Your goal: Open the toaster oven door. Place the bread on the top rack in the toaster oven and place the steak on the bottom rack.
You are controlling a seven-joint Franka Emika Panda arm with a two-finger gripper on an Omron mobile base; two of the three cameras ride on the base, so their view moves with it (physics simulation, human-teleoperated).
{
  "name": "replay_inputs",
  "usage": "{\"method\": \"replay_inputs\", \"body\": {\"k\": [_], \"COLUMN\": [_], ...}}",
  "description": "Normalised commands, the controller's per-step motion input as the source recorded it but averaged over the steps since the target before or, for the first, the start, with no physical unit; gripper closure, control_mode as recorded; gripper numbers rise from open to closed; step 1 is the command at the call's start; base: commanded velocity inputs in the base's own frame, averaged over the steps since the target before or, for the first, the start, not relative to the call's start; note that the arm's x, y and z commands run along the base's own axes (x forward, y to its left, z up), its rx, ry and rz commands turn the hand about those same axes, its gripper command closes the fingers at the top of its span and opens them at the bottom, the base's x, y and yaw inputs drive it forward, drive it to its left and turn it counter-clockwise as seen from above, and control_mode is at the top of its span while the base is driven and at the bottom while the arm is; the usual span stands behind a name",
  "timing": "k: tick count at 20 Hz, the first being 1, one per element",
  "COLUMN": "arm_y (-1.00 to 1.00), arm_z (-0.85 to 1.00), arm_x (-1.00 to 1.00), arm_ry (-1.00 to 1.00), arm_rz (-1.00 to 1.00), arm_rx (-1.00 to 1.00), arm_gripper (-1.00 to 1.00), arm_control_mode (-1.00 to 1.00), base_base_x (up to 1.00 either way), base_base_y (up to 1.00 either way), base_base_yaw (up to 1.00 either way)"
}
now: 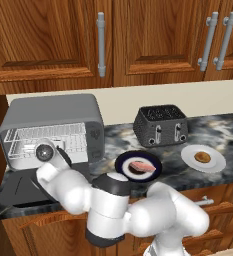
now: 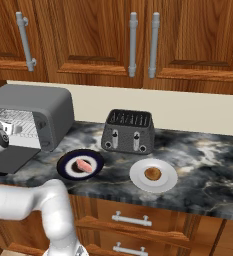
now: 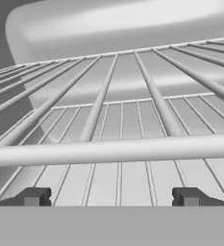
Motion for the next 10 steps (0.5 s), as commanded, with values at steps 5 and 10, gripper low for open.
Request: {"method": "replay_inputs", "body": {"k": [5, 10], "arm_y": [0.03, 0.07], "arm_z": [-0.27, -0.39], "arm_x": [0.06, 0.0], "arm_ry": [0.0, 0.0], "arm_rz": [0.0, 0.0], "arm_rx": [0.0, 0.0], "arm_gripper": [-1.0, -1.0], "arm_control_mode": [-1.0, -1.0], "base_base_x": [0.0, 0.0], "base_base_y": [0.0, 0.0], "base_base_yaw": [0.0, 0.0]}}
